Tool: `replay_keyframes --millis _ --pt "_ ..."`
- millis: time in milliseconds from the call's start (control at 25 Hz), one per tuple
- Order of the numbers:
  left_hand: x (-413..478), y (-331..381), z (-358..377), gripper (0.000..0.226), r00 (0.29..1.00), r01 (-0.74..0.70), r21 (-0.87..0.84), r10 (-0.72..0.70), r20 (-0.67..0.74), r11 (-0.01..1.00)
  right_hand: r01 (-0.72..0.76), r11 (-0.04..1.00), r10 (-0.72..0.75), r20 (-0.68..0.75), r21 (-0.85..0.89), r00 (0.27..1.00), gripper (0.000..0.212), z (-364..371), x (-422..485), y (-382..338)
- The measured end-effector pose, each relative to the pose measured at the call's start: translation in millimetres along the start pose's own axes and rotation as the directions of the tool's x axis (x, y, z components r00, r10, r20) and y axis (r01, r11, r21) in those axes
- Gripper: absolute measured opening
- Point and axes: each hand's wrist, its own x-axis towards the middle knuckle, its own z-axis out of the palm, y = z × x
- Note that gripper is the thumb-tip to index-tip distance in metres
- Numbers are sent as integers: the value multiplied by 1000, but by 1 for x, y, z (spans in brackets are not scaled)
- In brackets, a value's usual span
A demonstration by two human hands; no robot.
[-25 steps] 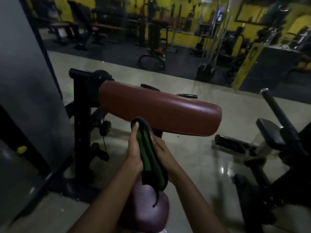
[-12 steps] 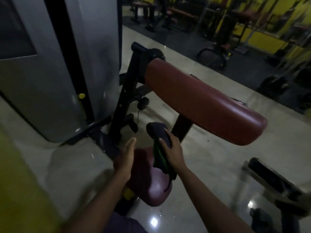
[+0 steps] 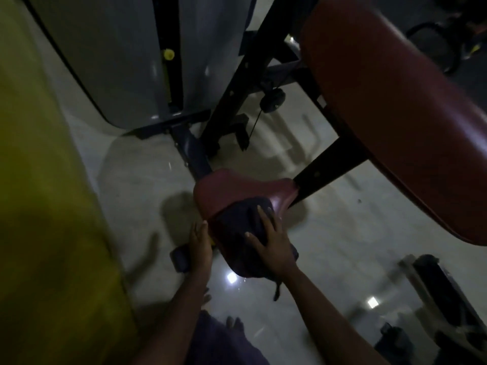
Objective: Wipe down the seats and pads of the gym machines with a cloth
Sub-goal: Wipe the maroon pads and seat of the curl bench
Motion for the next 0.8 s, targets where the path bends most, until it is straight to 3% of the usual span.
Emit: replay_keyframes --millis 200,320,400,480,600,720,800 --pt "9 -47 29 48 981 2 -289 -58 -187 957 232 964 -218 111 -133 970 67 44 -7 46" --pt "13 -72 50 56 997 79 -545 -76 29 834 376 872 -361 106 -315 927 61 73 -3 65" --pt "16 -79 65 54 998 58 -713 -49 34 698 456 797 -452 112 -396 885 58 83 10 65" --pt "21 -80 74 52 997 -48 -751 -16 -77 659 585 694 -570 175 -421 803 56 85 29 58" --pt "36 -93 82 53 984 -147 -707 26 -179 691 721 603 -676 262 -341 689 53 79 79 44" --pt "53 -106 83 67 978 -131 -659 -14 -210 741 680 626 -658 211 -381 723 54 67 132 33" --pt "55 -96 80 64 976 -152 -648 9 -219 746 638 667 -638 147 -384 756 55 66 135 31"
